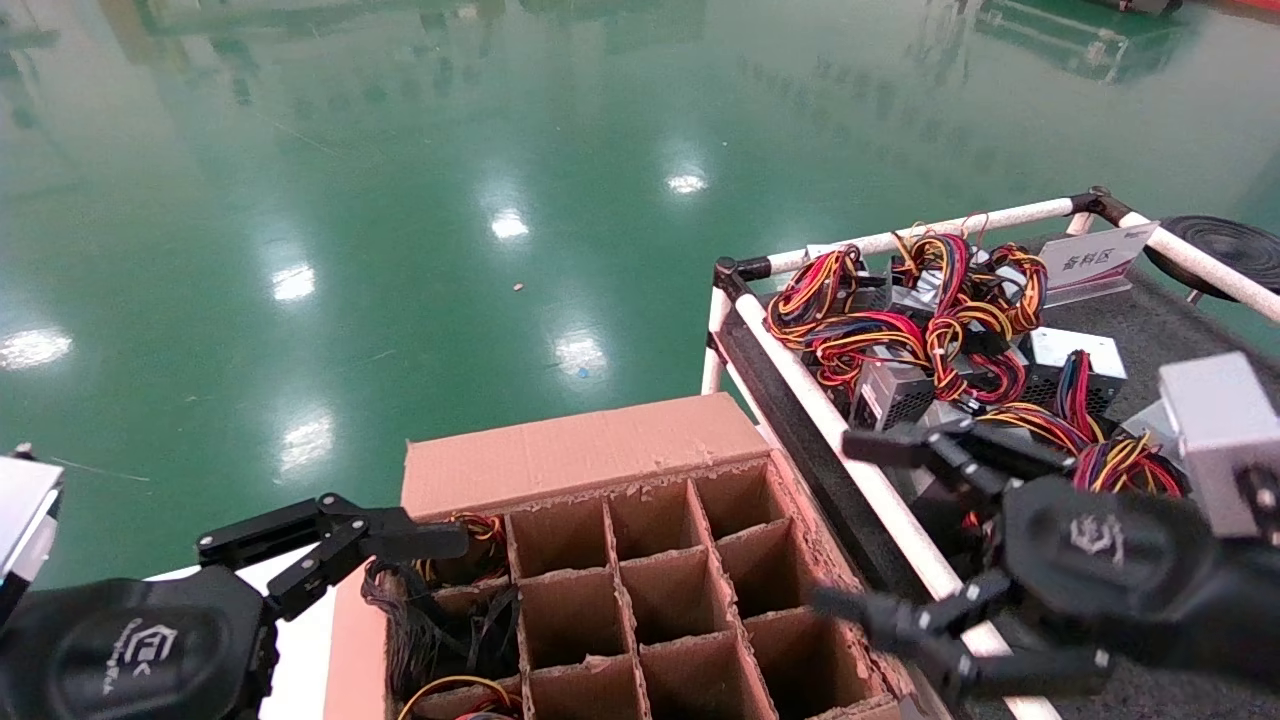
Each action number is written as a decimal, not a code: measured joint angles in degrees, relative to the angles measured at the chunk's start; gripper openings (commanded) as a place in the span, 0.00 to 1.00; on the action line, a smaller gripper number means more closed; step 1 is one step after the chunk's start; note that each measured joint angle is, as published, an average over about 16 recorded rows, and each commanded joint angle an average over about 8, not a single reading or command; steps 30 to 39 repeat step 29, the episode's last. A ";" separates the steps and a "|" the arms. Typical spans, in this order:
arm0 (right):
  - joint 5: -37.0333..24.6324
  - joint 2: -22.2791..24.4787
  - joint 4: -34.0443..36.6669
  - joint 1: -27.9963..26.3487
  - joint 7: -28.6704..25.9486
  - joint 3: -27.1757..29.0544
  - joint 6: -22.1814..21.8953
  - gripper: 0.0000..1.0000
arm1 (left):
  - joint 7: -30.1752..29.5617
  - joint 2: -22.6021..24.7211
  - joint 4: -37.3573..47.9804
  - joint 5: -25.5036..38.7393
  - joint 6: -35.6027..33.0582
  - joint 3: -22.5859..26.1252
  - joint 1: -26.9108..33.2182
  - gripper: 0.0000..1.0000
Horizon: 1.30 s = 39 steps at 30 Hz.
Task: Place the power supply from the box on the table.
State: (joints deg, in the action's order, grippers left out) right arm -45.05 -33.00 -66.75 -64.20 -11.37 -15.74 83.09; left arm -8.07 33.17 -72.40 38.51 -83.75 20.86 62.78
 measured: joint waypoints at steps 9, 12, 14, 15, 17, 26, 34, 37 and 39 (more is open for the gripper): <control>2.60 -1.64 -5.59 2.16 0.50 -0.21 2.13 1.00 | 0.00 0.00 0.00 0.00 0.01 0.00 0.00 1.00; 3.17 -2.00 -6.78 2.63 0.60 -0.25 2.59 1.00 | 0.00 -0.01 0.01 -0.01 0.01 0.00 -0.01 1.00; 3.45 -2.16 -7.32 2.85 0.65 -0.27 2.80 1.00 | 0.01 -0.01 0.01 -0.01 0.01 0.00 -0.01 1.00; 3.54 -2.22 -7.52 2.93 0.67 -0.28 2.88 1.00 | 0.01 -0.01 0.01 -0.01 0.01 0.00 -0.01 1.00; 3.68 -2.29 -7.77 3.03 0.69 -0.29 2.97 1.00 | 0.01 -0.01 0.01 -0.01 0.01 0.00 -0.01 1.00; 3.69 -2.27 -7.65 3.01 0.71 -0.29 2.95 1.00 | 0.01 -0.01 0.02 -0.01 0.02 0.00 -0.01 1.00; 3.64 -2.24 -7.53 2.96 0.70 -0.29 2.90 1.00 | 0.01 -0.01 0.02 -0.01 0.02 0.00 -0.01 1.00; 3.64 -2.24 -7.53 2.96 0.70 -0.29 2.90 1.00 | 0.01 -0.01 0.02 -0.01 0.02 0.00 -0.01 1.00; 3.64 -2.24 -7.53 2.96 0.70 -0.29 2.90 1.00 | 0.01 -0.01 0.02 -0.01 0.02 0.00 -0.01 1.00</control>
